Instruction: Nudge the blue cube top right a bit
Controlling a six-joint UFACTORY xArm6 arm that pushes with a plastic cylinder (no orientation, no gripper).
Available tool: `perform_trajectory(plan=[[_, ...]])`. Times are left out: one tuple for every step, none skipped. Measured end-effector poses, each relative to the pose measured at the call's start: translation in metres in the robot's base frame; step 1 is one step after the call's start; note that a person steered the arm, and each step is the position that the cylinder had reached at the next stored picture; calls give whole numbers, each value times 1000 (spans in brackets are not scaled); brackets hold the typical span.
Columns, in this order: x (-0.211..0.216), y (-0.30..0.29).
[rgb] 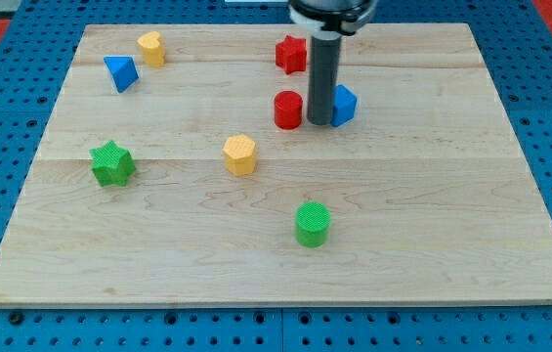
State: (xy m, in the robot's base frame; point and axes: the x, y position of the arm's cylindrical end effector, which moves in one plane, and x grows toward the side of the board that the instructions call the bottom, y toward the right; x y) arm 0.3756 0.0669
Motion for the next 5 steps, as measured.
perform_trajectory(plan=[[-10, 23], [-45, 45], [-75, 79], [-69, 96], [-67, 96]])
